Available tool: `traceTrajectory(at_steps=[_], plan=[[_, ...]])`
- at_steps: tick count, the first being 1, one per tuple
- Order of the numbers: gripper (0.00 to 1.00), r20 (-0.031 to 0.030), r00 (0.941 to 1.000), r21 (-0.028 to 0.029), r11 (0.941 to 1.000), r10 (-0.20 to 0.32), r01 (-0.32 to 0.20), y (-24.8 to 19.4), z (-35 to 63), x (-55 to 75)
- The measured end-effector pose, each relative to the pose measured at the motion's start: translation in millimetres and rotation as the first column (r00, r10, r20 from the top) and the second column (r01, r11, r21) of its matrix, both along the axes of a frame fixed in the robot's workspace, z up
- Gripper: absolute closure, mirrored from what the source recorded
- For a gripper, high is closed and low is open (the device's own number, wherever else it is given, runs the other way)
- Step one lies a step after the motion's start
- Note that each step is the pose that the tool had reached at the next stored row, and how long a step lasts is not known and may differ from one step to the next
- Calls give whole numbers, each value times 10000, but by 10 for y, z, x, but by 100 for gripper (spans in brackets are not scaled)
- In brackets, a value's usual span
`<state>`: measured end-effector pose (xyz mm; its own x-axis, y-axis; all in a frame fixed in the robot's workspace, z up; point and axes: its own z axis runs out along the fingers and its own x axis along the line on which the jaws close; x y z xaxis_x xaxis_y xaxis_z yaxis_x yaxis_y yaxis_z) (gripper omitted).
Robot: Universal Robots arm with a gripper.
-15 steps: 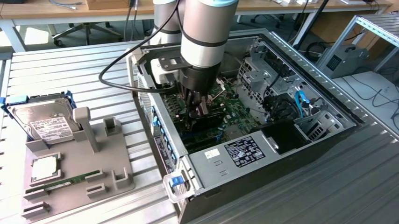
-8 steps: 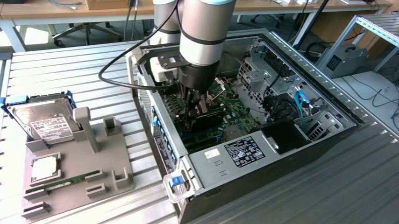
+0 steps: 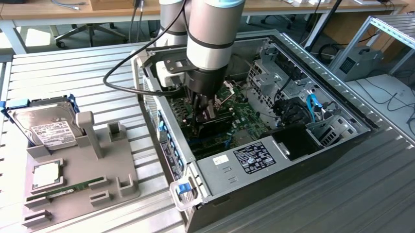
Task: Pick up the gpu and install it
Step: 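Press down on the gpu until it lock into place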
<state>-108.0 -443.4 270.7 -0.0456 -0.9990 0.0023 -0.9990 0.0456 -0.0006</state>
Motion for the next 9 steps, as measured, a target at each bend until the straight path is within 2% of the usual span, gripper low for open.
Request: traceTrajectory(at_steps=[6, 9], plan=[[89, 0, 10000, 0, 10000, 0, 0, 1, 14, 0], [89, -2, 10000, -14, 10000, -1, 1, 1, 110, 2]])
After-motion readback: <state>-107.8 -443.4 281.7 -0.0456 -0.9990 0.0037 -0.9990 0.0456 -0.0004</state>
